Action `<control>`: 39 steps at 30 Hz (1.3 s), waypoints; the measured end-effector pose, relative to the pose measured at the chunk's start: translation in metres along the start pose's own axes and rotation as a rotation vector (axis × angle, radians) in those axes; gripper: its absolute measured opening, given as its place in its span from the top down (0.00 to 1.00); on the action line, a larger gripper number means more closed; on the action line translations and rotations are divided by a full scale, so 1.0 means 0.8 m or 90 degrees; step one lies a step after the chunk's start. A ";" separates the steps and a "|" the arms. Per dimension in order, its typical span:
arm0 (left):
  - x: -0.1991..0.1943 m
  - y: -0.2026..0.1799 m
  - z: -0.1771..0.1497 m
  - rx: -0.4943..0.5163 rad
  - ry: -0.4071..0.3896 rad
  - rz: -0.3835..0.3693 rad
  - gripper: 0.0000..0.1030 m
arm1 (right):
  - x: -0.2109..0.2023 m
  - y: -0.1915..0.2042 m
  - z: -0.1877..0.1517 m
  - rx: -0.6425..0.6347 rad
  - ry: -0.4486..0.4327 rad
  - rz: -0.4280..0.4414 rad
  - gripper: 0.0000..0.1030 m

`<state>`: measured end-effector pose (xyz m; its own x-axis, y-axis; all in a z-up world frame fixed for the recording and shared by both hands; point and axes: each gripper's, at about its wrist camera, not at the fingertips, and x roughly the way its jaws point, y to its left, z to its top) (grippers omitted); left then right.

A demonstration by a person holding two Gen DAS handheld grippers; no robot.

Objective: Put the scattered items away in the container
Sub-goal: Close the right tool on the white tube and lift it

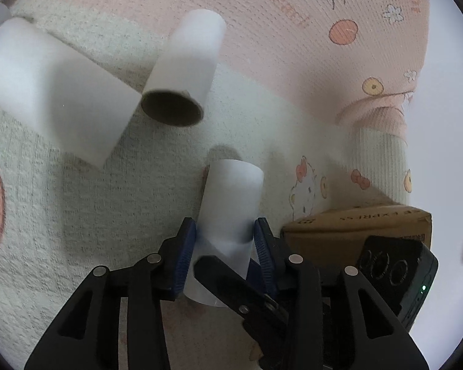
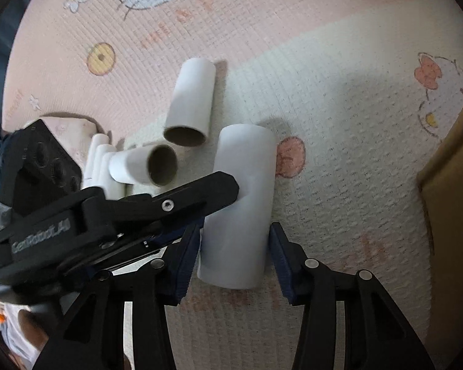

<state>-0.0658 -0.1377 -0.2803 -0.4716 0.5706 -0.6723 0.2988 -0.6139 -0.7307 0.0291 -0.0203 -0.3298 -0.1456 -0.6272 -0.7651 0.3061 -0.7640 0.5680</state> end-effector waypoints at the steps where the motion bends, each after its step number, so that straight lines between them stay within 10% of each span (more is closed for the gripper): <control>1: -0.001 0.001 -0.002 -0.002 -0.004 -0.003 0.58 | -0.001 0.002 -0.001 -0.008 0.001 -0.004 0.59; 24: -0.155 -0.088 -0.055 0.096 -0.174 -0.018 0.59 | -0.122 0.113 -0.009 -0.170 -0.039 0.017 0.59; 39: -0.188 -0.203 -0.026 0.190 -0.158 -0.064 0.59 | -0.231 0.131 0.032 -0.212 -0.097 -0.027 0.59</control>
<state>-0.0258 -0.1125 -0.0633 -0.6832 0.5090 -0.5237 0.0041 -0.7144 -0.6997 0.0643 0.0118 -0.1212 -0.2957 -0.6306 -0.7176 0.5821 -0.7146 0.3880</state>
